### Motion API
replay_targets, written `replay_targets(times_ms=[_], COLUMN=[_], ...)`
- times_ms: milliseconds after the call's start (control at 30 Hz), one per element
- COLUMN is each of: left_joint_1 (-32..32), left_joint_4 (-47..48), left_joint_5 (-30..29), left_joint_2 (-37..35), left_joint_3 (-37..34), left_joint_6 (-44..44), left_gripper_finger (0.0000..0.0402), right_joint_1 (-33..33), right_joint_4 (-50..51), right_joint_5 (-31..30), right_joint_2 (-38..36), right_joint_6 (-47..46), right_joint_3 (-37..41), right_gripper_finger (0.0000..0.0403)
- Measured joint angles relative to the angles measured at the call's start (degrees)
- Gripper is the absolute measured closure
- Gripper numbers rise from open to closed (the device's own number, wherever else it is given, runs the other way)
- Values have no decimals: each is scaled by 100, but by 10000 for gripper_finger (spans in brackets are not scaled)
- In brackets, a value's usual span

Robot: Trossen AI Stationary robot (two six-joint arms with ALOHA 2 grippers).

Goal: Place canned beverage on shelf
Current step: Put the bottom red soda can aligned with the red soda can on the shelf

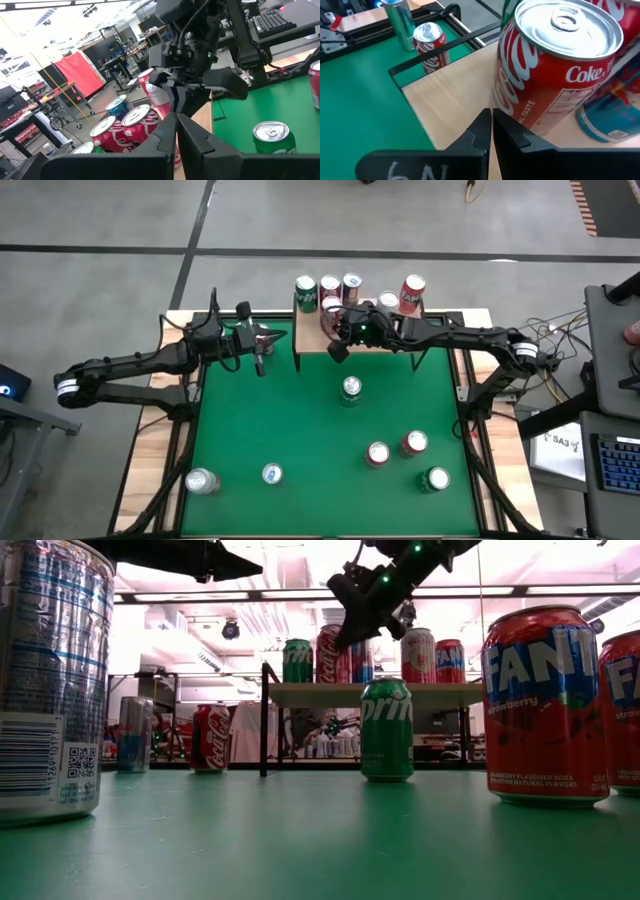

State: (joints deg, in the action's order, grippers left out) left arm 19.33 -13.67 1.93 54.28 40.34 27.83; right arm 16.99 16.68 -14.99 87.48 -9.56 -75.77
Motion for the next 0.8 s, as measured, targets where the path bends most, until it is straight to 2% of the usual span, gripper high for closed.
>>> replay_targets(times_ms=[600,800], left_joint_1=[0,4], left_joint_4=[0,1], left_joint_5=[0,1], left_joint_2=[0,0], left_joint_3=[-9,-25], left_joint_6=[17,40], left_gripper_finger=[402,402], right_joint_1=[127,101], right_joint_4=[-197,61], right_joint_5=[-52,149], right_joint_2=[24,-8], right_joint_6=[358,190], right_joint_3=[1,0], right_gripper_finger=[394,394])
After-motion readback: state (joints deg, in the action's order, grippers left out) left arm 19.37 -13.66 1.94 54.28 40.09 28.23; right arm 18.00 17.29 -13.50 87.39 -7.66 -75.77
